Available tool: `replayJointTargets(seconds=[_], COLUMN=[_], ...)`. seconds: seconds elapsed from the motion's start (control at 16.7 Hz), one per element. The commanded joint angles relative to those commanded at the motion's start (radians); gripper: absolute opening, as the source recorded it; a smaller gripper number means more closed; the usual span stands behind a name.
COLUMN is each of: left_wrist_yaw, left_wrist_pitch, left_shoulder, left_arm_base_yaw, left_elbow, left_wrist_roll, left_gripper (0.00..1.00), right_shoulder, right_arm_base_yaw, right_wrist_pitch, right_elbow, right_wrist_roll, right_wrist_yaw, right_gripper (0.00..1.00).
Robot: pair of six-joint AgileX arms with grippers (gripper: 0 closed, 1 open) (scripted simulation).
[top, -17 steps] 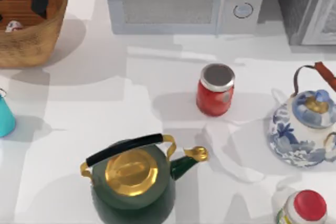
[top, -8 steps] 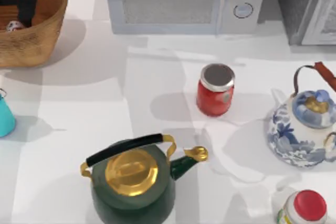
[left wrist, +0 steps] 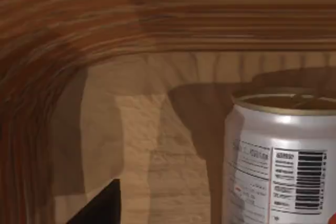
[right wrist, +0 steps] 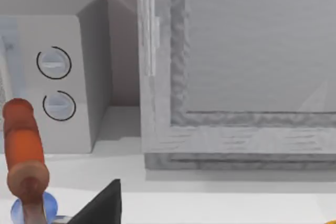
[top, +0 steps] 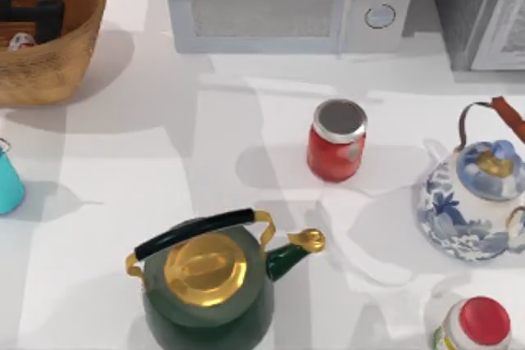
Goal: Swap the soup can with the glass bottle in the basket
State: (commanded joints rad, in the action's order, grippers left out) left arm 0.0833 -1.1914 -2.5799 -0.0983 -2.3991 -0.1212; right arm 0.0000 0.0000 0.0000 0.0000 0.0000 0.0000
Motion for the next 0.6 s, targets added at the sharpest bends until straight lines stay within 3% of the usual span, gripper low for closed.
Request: replayJointTargets(seconds=[0.42, 0.6], left_wrist_yaw=[0.0, 0.0], left_wrist_pitch=[0.078, 0.078], left_shoulder=[-0.029, -0.029], left_arm_base_yaw=[0.002, 0.002], left_elbow=[0.051, 0.051], left_wrist_roll=[0.002, 0.002], left_gripper=[1.0, 0.77], right_shoulder=[0.0, 0.0], right_arm_base_yaw=[0.0, 0.0], right_wrist_pitch=[0.0, 0.0], right_elbow=[0.0, 0.0], right_wrist_roll=[0.0, 0.0], right_wrist_yaw=[0.0, 0.0], right_gripper=[1.0, 1.0])
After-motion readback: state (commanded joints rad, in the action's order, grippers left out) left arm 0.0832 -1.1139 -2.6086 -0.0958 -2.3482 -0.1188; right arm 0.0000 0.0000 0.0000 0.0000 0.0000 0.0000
